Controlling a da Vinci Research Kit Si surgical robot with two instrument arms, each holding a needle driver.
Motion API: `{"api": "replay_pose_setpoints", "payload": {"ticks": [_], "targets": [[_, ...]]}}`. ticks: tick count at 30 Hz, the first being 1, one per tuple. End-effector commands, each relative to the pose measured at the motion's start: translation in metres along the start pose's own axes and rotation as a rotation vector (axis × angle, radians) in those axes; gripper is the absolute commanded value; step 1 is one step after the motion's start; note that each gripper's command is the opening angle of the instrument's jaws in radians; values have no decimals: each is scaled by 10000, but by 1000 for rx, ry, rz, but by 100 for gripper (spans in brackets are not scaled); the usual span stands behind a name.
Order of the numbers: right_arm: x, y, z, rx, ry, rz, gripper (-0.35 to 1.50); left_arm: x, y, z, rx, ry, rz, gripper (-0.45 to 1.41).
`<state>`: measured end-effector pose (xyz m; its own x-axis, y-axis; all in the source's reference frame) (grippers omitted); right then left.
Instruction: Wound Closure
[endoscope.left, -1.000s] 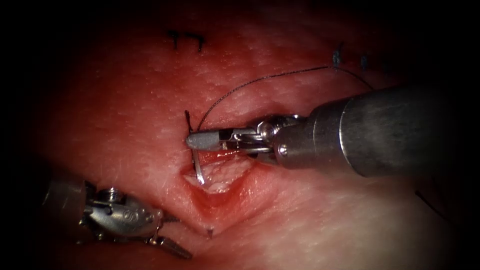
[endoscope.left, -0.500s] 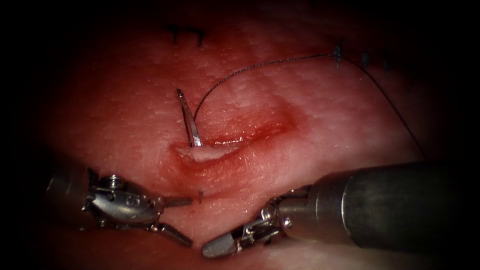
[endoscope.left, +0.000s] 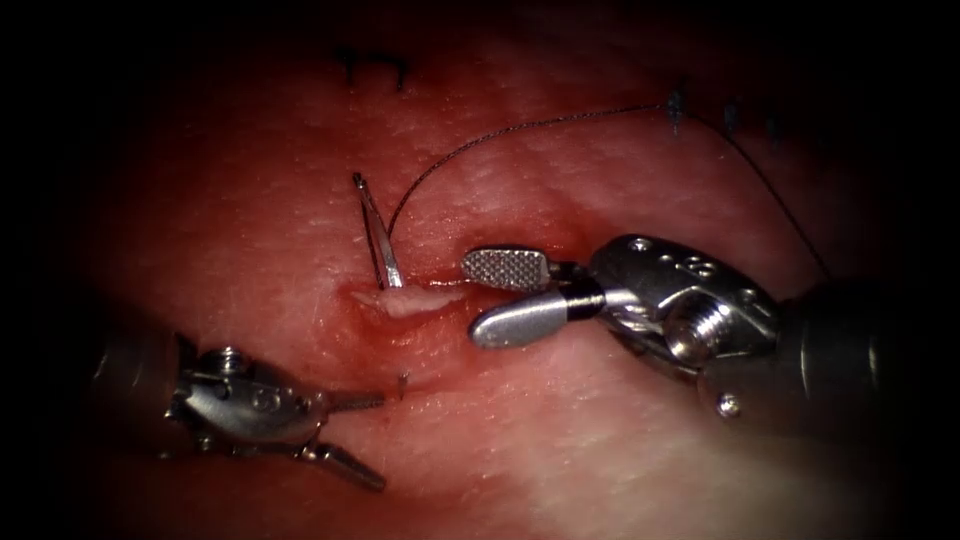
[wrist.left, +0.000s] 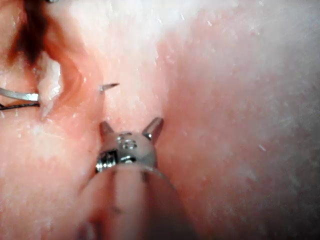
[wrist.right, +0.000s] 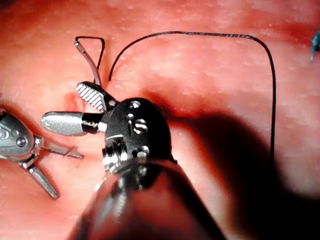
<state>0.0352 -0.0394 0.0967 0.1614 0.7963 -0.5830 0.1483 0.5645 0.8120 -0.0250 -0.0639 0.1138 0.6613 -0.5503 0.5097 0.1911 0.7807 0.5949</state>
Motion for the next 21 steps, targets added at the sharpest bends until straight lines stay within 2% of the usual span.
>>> {"api": "replay_pose_setpoints", "payload": {"ticks": [1, 4, 8, 12, 18, 19, 20, 21], "targets": [[9, 25, 21, -16, -23, -47, 101, 5, -7, 9, 3, 1, -2, 61], [10, 50, 40, -17, -90, -68, 115, 6, -7, 8, 3, 1, -2, 61], [-3, 90, 65, -37, -99, -87, 118, 7, -7, 7, 4, 1, -1, 61], [-14, 107, 76, -46, -107, -70, 116, 7, -7, 7, 5, 1, 0, 61], [-23, 110, 83, -42, -119, -37, 103, 7, -7, 7, 5, 1, 0, 61], [-23, 112, 84, -45, -121, -31, 96, 7, -7, 7, 5, 1, 0, 61], [-22, 112, 84, -46, -123, -25, 78, 7, -7, 7, 5, 1, 0, 61], [-22, 113, 84, -48, -129, -7, 24, 7, -7, 7, 5, 1, 0, 61]]}}
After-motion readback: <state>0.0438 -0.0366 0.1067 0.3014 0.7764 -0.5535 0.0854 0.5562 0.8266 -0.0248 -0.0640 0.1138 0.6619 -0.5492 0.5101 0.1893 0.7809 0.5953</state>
